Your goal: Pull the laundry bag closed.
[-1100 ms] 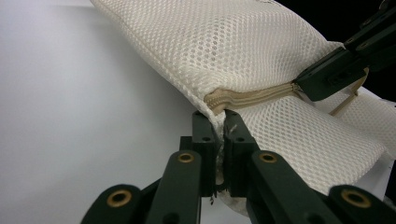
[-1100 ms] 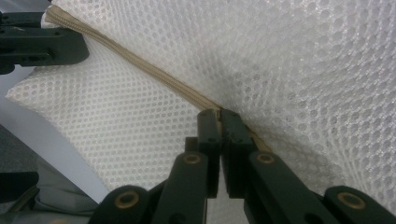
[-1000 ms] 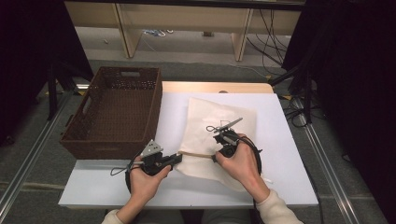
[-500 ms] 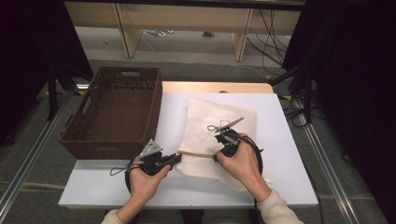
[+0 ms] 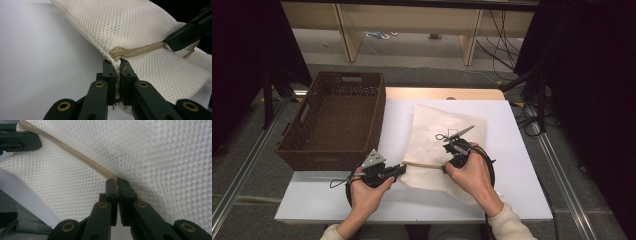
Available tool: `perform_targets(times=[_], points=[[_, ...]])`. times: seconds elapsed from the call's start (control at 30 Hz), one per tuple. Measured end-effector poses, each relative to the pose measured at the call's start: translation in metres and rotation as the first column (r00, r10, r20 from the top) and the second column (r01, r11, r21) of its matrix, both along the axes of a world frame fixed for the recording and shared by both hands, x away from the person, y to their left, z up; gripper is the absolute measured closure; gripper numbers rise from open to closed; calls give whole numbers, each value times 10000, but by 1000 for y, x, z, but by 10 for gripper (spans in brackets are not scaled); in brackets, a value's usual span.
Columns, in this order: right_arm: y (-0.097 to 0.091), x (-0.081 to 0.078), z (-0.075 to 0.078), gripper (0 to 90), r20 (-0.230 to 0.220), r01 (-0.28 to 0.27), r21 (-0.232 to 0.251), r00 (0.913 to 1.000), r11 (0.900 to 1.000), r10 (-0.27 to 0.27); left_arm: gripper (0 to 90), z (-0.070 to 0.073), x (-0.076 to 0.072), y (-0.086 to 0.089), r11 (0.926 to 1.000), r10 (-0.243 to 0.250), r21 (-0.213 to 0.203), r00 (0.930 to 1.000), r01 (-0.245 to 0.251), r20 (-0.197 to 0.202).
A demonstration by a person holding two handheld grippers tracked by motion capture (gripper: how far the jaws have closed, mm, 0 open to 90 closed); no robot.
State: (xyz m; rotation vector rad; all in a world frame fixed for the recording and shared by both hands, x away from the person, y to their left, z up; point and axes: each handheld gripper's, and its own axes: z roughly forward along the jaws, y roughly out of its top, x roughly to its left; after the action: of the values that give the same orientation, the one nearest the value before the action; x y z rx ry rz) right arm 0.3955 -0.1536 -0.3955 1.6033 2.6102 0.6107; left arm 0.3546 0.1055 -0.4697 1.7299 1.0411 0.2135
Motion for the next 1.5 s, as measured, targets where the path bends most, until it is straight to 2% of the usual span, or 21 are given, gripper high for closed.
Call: perform_targets(times=[0.07,0.1,0.13,0.2,0.23,0.3,0.33,0.37,0.47,0.5,0.6,0.67,0.73,0.77,0.8,0.83,0.97,1.23,1.33,1.37,1.5], points=[[-1,-1,1,884,-52,189,46,9998,9998,-189,852,-1,1,0,10000,-63,-2,10000,63,47],[-1,0,0,885,11,149,75,9999,9999,-149,852,-1,1,-1,10000,-30,-74,10000,31,42],[-2,0,1,885,-8,75,98,10000,9999,-75,852,0,0,0,10000,-34,69,10000,33,43],[-2,-1,1,884,-100,167,57,9998,9998,-166,852,0,1,0,10000,-45,63,10000,45,47],[-2,0,1,884,-6,90,98,10000,9999,-90,852,0,1,0,10000,-45,75,10000,45,55],[-3,-1,1,885,-120,250,-4,9996,9997,-250,852,0,1,-1,10000,-44,-68,10000,44,51],[-3,-1,1,885,-120,250,-4,9996,9997,-250,852,-1,1,-1,10000,4,-98,10000,-4,9],[-5,0,0,884,-20,100,-44,9999,9999,-101,853,0,1,-1,10000,-34,78,10000,34,39],[-4,-1,1,885,-40,122,38,9999,9999,-122,852,0,1,0,10000,-59,8,10000,59,29],[-2,-1,1,884,-57,384,19,9992,9993,-384,852,0,1,-1,10000,-11,-9,10000,11,-10],[-2,-1,1,885,-56,384,21,9992,9993,-384,852,0,1,0,10000,-67,31,10000,67,54],[-5,0,0,884,91,-8,94,10000,10000,7,852,0,1,0,10000,-71,25,10000,71,59],[-5,0,1,885,81,40,62,10000,10000,-41,852,0,1,-1,10000,16,-84,10000,-16,6],[-3,-2,3,885,-144,492,43,9987,9988,-492,852,0,2,0,10000,-96,-5,9999,96,63],[-3,-2,3,885,-144,492,43,9987,9988,-492,852,0,2,0,10000,-96,-5,9999,96,63],[-8,0,1,885,49,188,110,9998,9998,-188,852,0,1,-1,10000,-4,-76,10000,4,17],[-8,0,1,885,160,227,29,9996,9997,-227,852,0,1,-1,10000,15,-74,10000,-15,5],[-8,0,2,884,-72,391,60,9992,9992,-390,852,0,1,0,10000,-12,2,10000,12,8],[-8,0,2,885,17,274,73,9996,9996,-274,852,0,1,-1,10000,14,-68,10000,-14,13],[-8,0,3,885,-79,361,109,9993,9993,-360,852,0,1,0,10000,-8,52,10000,8,17],[-8,0,2,885,1,379,64,9993,9993,-379,852,0,1,0,10000,-48,79,10000,48,63]])
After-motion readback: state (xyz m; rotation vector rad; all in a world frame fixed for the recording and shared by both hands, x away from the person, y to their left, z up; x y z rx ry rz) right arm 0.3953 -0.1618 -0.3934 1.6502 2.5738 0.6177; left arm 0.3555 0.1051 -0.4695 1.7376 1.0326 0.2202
